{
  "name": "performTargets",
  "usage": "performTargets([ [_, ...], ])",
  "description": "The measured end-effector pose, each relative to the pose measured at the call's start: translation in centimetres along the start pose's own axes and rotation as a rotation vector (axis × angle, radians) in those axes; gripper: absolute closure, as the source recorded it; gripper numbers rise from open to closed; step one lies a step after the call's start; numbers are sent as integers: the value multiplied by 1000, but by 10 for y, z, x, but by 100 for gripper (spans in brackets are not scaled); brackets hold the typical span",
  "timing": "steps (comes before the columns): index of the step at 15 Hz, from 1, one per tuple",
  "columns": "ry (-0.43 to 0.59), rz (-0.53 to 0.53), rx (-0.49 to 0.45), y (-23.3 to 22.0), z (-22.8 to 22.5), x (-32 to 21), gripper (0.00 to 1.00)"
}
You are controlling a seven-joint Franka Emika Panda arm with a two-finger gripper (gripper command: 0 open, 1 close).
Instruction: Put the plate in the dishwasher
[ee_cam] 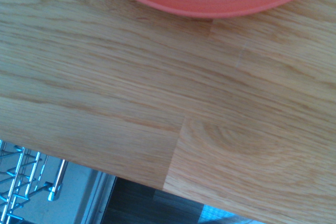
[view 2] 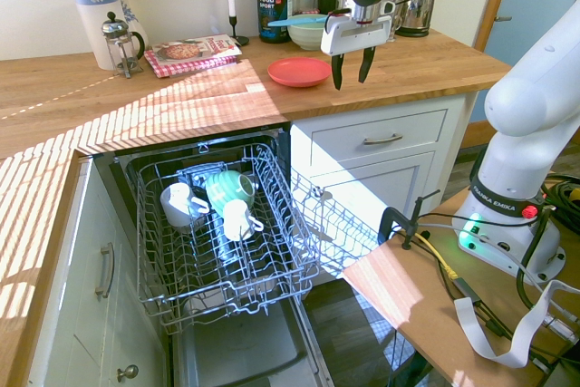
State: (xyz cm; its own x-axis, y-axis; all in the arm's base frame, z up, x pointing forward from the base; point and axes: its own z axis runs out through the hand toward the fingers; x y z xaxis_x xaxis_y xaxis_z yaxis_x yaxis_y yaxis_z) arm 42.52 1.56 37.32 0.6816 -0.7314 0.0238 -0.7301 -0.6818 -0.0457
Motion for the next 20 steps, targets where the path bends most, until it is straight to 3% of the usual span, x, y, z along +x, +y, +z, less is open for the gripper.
performTargets([
  [4, -1, 17, 8, 1, -11, 7, 0],
  [8, -5, 72, 85, 3, -33, 45, 0],
  [15, -108, 192, 213, -15, 33, 99, 0],
  [20, -136, 286, 275, -6, 41, 117, 0],
])
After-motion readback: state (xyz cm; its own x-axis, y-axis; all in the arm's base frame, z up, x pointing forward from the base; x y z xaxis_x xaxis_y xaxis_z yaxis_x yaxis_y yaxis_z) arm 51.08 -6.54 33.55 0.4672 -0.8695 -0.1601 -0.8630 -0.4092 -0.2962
